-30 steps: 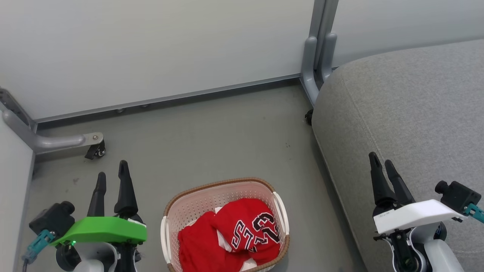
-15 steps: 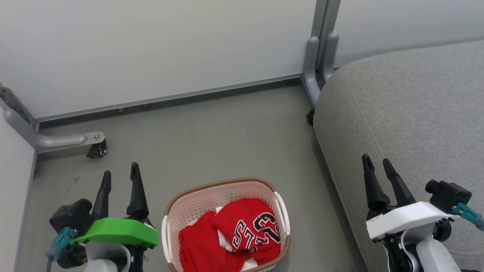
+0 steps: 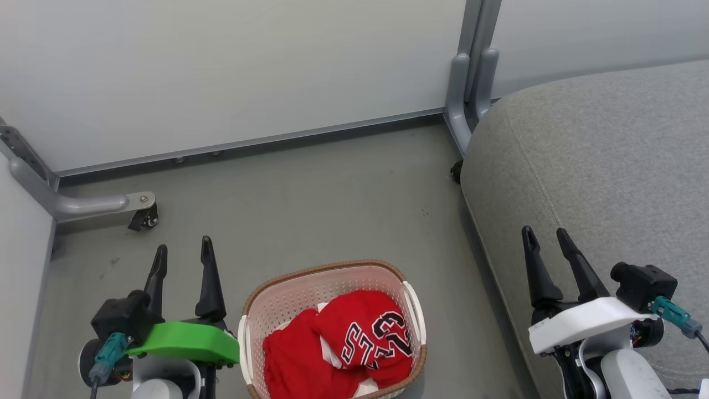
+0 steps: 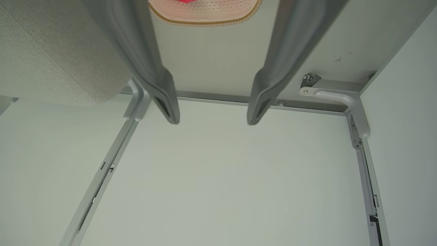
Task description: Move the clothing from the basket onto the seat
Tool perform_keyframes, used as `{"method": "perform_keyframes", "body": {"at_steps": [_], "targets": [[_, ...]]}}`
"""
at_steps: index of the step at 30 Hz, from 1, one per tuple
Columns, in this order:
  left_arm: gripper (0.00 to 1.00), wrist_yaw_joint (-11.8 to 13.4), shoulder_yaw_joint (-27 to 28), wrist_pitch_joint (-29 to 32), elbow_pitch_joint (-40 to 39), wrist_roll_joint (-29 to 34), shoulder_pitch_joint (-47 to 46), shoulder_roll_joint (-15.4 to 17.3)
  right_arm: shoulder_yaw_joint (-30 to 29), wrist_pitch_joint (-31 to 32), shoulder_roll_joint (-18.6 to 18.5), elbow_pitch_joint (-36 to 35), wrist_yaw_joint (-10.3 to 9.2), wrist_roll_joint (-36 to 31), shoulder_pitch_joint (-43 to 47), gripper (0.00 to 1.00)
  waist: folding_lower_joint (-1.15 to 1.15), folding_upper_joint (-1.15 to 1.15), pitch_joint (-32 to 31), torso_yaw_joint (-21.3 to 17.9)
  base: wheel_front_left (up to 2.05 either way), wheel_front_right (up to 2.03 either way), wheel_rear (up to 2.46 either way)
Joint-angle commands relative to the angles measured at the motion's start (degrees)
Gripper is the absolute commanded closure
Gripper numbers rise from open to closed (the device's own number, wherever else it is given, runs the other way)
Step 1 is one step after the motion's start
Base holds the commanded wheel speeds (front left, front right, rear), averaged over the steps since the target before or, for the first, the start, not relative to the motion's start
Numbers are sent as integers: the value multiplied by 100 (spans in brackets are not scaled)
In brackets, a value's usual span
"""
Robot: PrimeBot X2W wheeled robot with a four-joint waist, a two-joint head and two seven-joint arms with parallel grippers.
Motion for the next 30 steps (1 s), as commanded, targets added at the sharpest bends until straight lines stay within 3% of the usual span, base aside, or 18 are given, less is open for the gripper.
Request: {"method": "perform_keyframes", "body": {"at_steps": [1,30], "targets": [[0,27,-14,-68,-63,171,-87,46,17,-50,-35,-32,3,-141,-81,0,0,0,-3,5,0,0,0],[0,82,-200,-387,-118,1366,-57,53,193,-372,-37,-20,3,-1403,-97,0,0,0,-22,120,0,0,0]]}}
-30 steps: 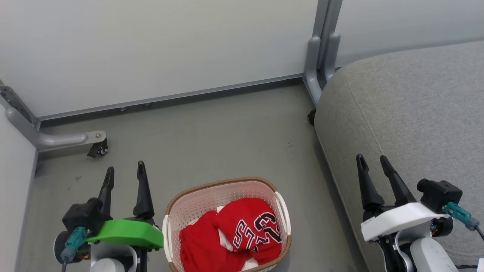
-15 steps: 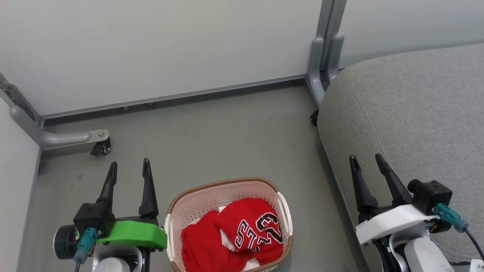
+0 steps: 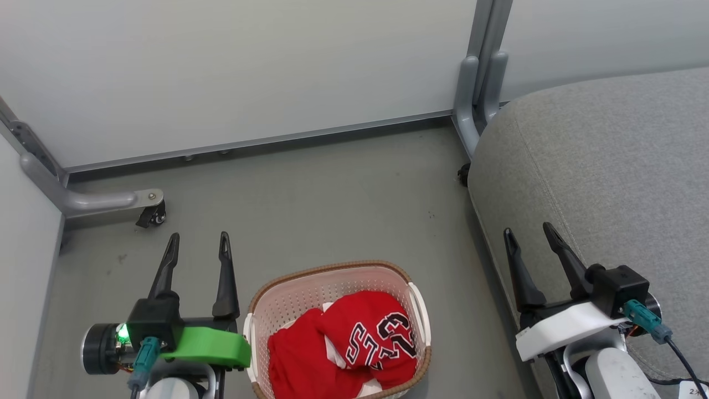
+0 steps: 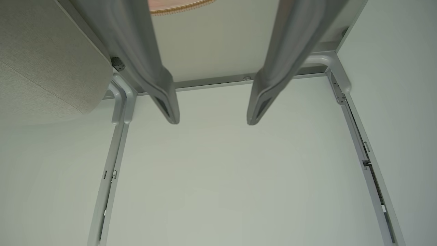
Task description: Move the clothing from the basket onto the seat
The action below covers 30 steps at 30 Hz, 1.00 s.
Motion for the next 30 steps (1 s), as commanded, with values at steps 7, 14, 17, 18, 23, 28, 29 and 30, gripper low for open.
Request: {"method": "perform_keyframes", "body": {"at_steps": [7,14,17,18,23,28,29,30], "targets": [[0,77,-66,-117,-47,331,-71,42,39,-112,-32,4,2,-366,-60,0,0,0,1,41,0,0,0],[0,83,-71,-98,-57,304,-57,42,49,-109,-33,21,2,-365,-56,0,0,0,-4,37,0,0,0],[0,83,-75,-98,-49,295,-40,42,52,-109,-33,25,1,-376,-43,0,0,0,-8,31,0,0,0],[0,83,-76,-98,-47,292,-35,42,54,-109,-33,27,1,-377,-39,0,0,0,-10,28,0,0,0],[0,90,-88,-98,-42,264,-21,42,51,-109,-33,14,1,-376,-19,0,0,0,-1,25,0,0,0],[0,16,-139,-98,8,222,-77,41,63,-109,-33,-5,1,-391,-39,0,0,0,31,11,0,0,0],[0,-4,-162,-98,33,239,-109,40,69,-109,-32,-15,1,-387,-58,0,0,0,52,-3,0,0,0],[0,-37,-177,-98,51,247,-147,41,70,-109,-32,-23,1,-386,-80,0,0,0,72,-15,0,0,0]]}}
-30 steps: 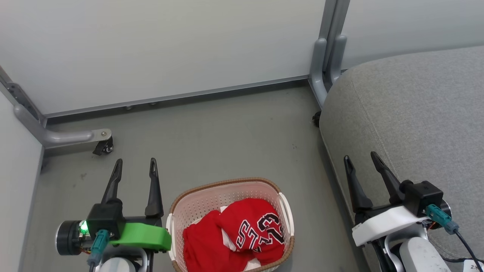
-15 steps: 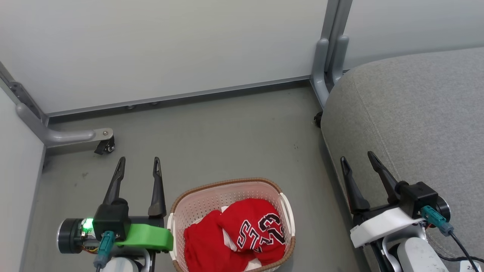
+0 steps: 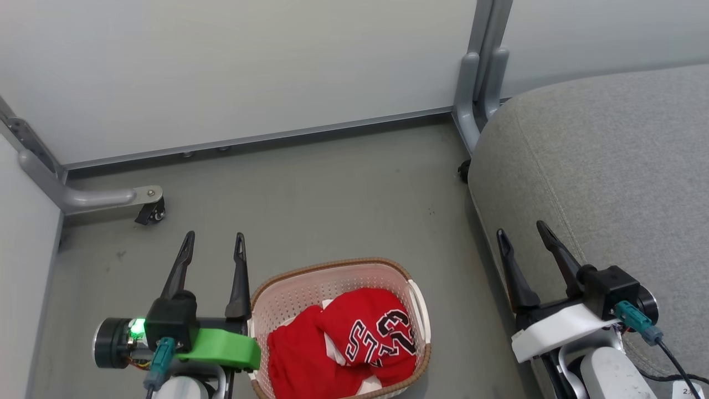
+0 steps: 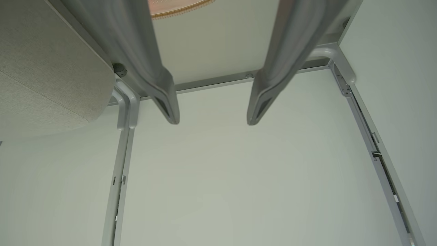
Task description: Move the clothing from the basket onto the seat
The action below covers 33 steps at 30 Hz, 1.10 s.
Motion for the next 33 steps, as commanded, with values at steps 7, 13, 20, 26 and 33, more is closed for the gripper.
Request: {"method": "perform_keyframes", "body": {"at_steps": [7,13,20,26,33], "targets": [[0,-220,-203,-5,200,91,-454,33,16,-27,-29,-131,0,-59,-271,0,0,0,344,-259,0,0,0],[0,-384,-354,-5,463,194,-892,38,31,-27,-27,-288,0,-72,-605,0,0,0,841,-609,0,0,0],[0,-564,-461,-6,980,315,-1540,106,90,-26,-25,-540,-1,-46,-1192,0,0,0,1650,-1082,0,0,0],[0,-682,-603,-5,1534,383,-2123,238,170,-26,-23,-755,-1,62,-1677,0,0,0,2326,-1398,0,0,0],[0,-777,-834,-6,2235,465,-2779,368,244,-26,-21,-970,-1,149,-2094,0,0,0,3029,-1611,0,0,0]]}}
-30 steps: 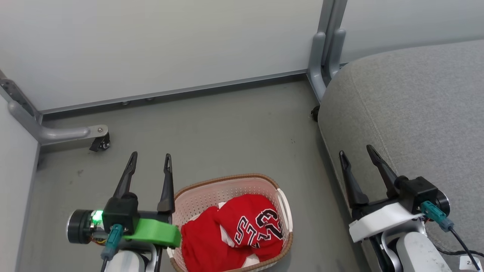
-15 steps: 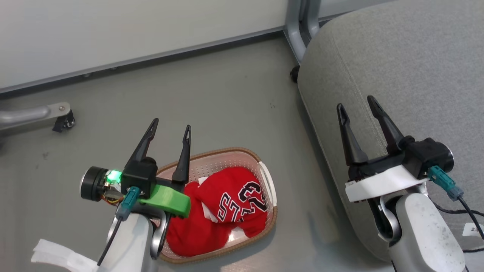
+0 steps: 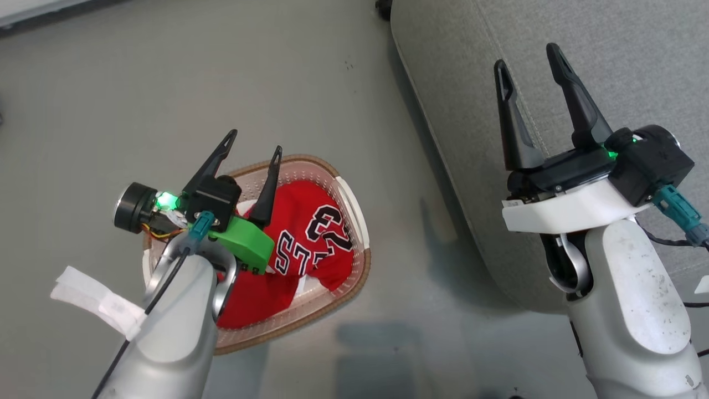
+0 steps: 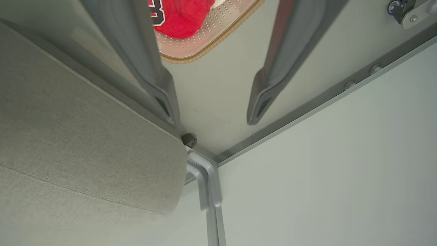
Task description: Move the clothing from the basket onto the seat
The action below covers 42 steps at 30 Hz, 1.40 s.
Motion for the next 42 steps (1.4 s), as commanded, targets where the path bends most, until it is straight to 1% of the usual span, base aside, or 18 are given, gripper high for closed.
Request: {"method": "perform_keyframes", "body": {"at_steps": [1,9,20,26,30,36,42], "targets": [[0,-29,-33,-5,130,22,-216,72,15,-25,-10,-49,-2,42,-127,0,0,0,748,-421,0,0,0],[0,-83,-301,-5,1019,37,-890,189,124,-25,-10,-219,-2,118,-487,0,0,0,1476,-526,0,0,0],[0,-116,-629,-6,2433,70,-1568,319,214,-25,-11,-364,-2,165,-754,0,0,0,2149,-627,0,0,0],[0,-111,-832,21,3331,150,-1990,295,252,-25,-11,-434,-2,172,-852,0,0,0,2447,-633,0,0,0],[0,-112,-969,82,3790,231,-2326,223,239,-25,-12,-506,-2,143,-904,0,0,0,2652,-610,0,0,0],[0,-103,-1093,264,4115,237,-2628,163,249,-20,-12,-567,-2,76,-957,0,0,0,2887,-588,0,0,0],[0,-108,-1231,640,4241,257,-2820,126,209,-20,-12,-663,-2,-13,-960,0,0,0,3112,-558,0,0,0]]}}
